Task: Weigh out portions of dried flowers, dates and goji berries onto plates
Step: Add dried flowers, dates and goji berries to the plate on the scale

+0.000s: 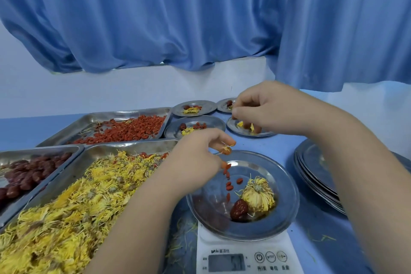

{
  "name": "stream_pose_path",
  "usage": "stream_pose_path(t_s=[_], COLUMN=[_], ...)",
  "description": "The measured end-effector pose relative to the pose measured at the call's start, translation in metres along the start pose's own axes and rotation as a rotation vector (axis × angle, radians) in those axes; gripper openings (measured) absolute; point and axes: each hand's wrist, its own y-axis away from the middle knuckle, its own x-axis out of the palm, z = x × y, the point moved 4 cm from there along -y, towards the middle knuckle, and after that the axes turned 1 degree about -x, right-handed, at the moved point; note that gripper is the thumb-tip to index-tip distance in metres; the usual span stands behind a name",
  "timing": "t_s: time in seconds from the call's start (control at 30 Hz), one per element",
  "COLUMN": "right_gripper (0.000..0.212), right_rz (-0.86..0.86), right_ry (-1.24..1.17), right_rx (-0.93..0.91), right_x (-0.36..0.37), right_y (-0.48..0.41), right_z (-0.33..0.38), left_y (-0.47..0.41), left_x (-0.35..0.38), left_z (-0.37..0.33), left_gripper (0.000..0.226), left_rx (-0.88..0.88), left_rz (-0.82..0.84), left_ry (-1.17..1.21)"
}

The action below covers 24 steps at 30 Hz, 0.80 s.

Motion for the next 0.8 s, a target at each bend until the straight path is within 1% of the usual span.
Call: stream_pose_path(t_s=[0.13, 0.2, 0.27, 0.33, 0.43, 0.5, 0.6, 0.67, 0.73, 0.8], right_gripper=[0.02, 0.019, 0.014, 0.011, 0.021, 0.023, 0.021, 0.015, 0.009, 0.013], right_rz=[-0.041, -0.139, -0.259, -0.306, -0.255, -0.229, -0.214, -0.206, -0.188, -0.171], right_ry=[0.071, 0.119, 0.147, 0.131, 0.137, 0.147, 0.113, 0.07, 0.06, 0.061], right_rx=[-0.012, -0.006, -0.001, 0.007, 0.017, 0.032, 0.061, 0.096, 0.166, 0.264], right_x=[-0.005, -0.006, -0.003, 0.003, 0.019, 0.027, 0.037, 0.043, 0.046, 0.048], right_y=[0.007, 0.013, 0.021, 0.035, 0.062, 0.084, 0.118, 0.132, 0.138, 0.138], right_z=[0.009, 0.012, 0.013, 0.011, 0.004, -0.004, -0.016, -0.023, -0.03, -0.037], left_y=[0.003, 0.003, 0.003, 0.004, 0.006, 0.007, 0.007, 0.007, 0.007, 0.008], left_x=[-0.004, -0.005, -0.005, -0.003, -0.004, -0.004, -0.005, -0.004, -0.004, -0.005], left_z=[-0.006, -0.007, -0.007, -0.008, -0.01, -0.012, -0.012, -0.013, -0.014, -0.015], left_gripper=[0.038, 0.038, 0.039, 0.041, 0.042, 0.039, 0.028, 0.021, 0.017, 0.016], left_rx=[0.042, 0.056, 0.052, 0.049, 0.057, 0.059, 0.06, 0.059, 0.05, 0.038], left_rz=[0.023, 0.024, 0.038, 0.06, 0.093, 0.105, 0.106, 0.115, 0.129, 0.15], left_ry=[0.122, 0.127, 0.116, 0.106, 0.102, 0.094, 0.098, 0.131, 0.156, 0.202])
